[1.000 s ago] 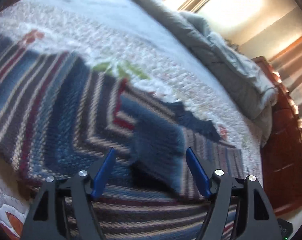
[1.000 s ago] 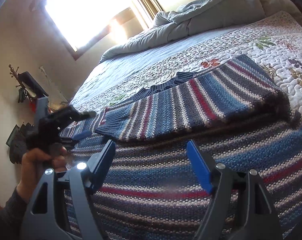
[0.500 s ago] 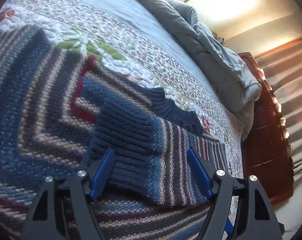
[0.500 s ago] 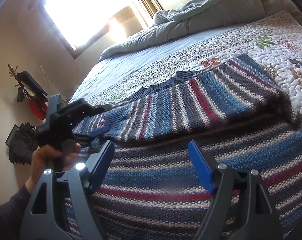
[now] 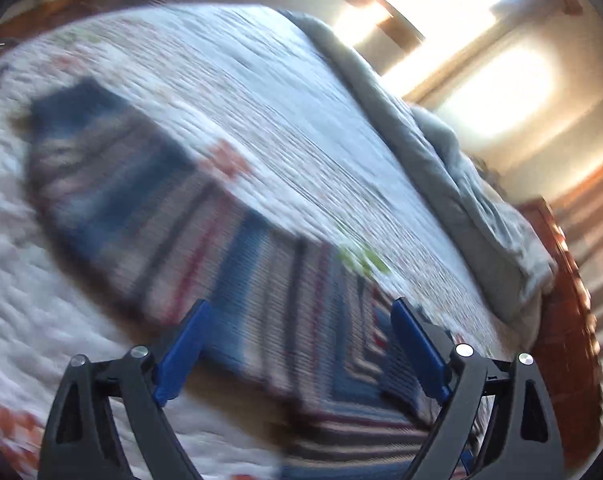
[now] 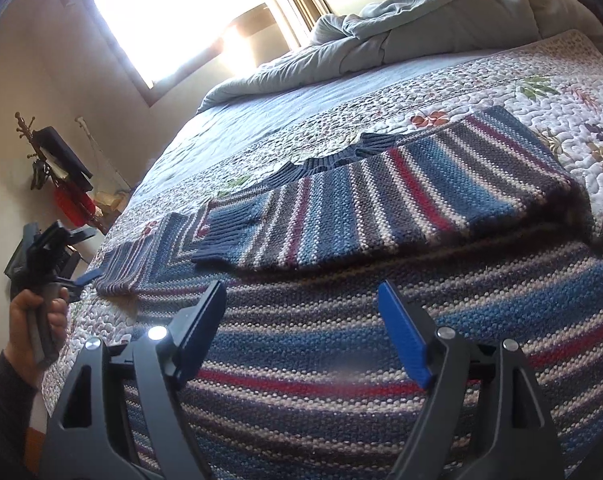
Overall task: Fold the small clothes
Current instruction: 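Lay the cuff flat on the body and open the left tool, then grasp the other sleeve's ribbed cuff with the left tool and lift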
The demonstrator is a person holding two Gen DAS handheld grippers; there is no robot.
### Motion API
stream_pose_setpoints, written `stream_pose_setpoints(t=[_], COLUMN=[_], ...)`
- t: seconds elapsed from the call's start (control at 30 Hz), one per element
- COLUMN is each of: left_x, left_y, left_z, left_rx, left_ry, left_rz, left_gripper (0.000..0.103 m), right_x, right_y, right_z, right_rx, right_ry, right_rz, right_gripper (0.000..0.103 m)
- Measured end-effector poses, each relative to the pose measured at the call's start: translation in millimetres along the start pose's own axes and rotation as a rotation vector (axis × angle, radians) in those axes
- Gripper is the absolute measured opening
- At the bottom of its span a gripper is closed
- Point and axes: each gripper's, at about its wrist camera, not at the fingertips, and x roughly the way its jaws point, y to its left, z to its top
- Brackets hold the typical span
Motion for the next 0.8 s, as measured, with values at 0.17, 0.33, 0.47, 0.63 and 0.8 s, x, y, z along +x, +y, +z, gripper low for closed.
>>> stream_pose_setpoints(t=[0.17, 0.33, 0.47, 0.63, 0.8], left_x=[-32, -27, -18, -2, 7], left_y=[87, 148, 167, 196, 204], left_z=[37, 65, 85, 106, 116], left_rx=[-0.131, -0.245, -0.26, -0.296, -0.27], left_ry=[-0.089, -0.121, -0.164, -0.172, -0.193], left_rz=[0.125, 0.138, 0.134, 0.133, 0.113], left_gripper=[0.093, 0.093, 0.094, 0.095, 0.095], right_x=[8, 14, 17, 27, 33], right_y=[3, 4, 6, 8, 10], right_z=[-4, -7, -9, -14, -17], right_rx=[-0.012, -0.029, -0.046, -0.068, -0.075], right_ry=[0.015, 0.02, 0.019, 0.04, 0.052], right_rz=[-0.008, -0.024, -0.036, -0.054, -0.057], right_gripper=[0.078, 0.079, 0.079, 0.079, 0.079])
